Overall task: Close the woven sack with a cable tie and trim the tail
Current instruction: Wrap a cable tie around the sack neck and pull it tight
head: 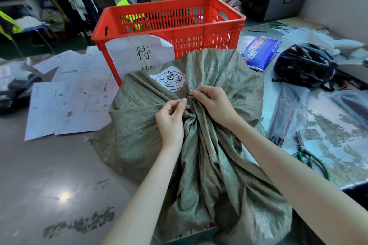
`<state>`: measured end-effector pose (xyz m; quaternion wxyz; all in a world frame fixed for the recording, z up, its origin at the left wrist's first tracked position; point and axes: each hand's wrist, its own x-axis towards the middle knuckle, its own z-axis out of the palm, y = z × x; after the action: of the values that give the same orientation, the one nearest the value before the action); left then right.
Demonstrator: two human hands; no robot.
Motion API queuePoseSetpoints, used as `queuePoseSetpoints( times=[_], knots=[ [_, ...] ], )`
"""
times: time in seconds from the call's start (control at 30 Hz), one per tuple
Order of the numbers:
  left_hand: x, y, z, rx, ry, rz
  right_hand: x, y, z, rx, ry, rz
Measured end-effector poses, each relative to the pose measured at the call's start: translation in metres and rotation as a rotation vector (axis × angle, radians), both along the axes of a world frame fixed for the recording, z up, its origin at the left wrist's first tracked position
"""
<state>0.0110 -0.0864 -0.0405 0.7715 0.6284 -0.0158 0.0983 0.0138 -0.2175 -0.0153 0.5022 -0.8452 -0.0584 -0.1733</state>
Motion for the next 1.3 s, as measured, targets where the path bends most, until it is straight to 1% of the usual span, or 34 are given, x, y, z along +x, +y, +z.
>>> queuePoseSetpoints(
  times=[0.13,0.2,0.33,0.4,0.5,0.53,0.57,0.63,0.7,0.87,1.0,1.07,1.17,1.3],
  knots=[
    [0.002,0.0,0.0,-0.039,0.036,-0.02,-0.001,0.001,0.002,-0.1,-0.007,0.04],
    [0.003,0.001,0.001,-0.067,0.053,-0.044,-0.001,0.001,0.002,-0.112,0.0,0.053],
    [0.002,0.002,0.002,-0.056,0.057,-0.081,-0.003,0.0,0.007,-0.115,0.038,0.078],
    [0.0,0.003,0.004,-0.07,0.067,-0.098,-0.003,0.0,0.012,-0.017,0.111,0.076],
    [-0.002,0.005,0.006,-0.067,0.081,-0.135,-0.002,-0.004,0.019,0.318,0.254,0.118],
    [-0.003,0.006,0.006,-0.058,0.08,-0.151,-0.002,-0.006,0.02,0.374,0.269,0.147],
    [-0.003,0.007,0.006,-0.05,0.076,-0.165,-0.002,-0.007,0.02,0.384,0.269,0.175],
    [-0.004,0.008,0.007,-0.026,0.06,-0.184,-0.003,-0.007,0.02,0.342,0.247,0.219],
    [-0.004,0.009,0.008,0.006,0.037,-0.199,-0.004,-0.005,0.018,0.324,0.216,0.225],
    [-0.007,0.01,0.009,0.077,-0.013,-0.237,-0.009,-0.002,0.019,0.347,0.17,0.206],
    [-0.009,0.01,0.014,0.107,-0.047,-0.285,-0.013,0.002,0.024,0.366,0.11,0.141],
    [-0.01,0.011,0.02,0.12,-0.069,-0.304,-0.015,0.005,0.029,0.413,0.09,0.112],
    [-0.009,0.014,0.03,0.165,-0.117,-0.334,-0.019,0.01,0.039,0.549,0.051,0.127],
    [-0.008,0.018,0.032,0.287,-0.186,-0.325,-0.023,0.007,0.061,0.741,0.012,0.085]
  ],
)
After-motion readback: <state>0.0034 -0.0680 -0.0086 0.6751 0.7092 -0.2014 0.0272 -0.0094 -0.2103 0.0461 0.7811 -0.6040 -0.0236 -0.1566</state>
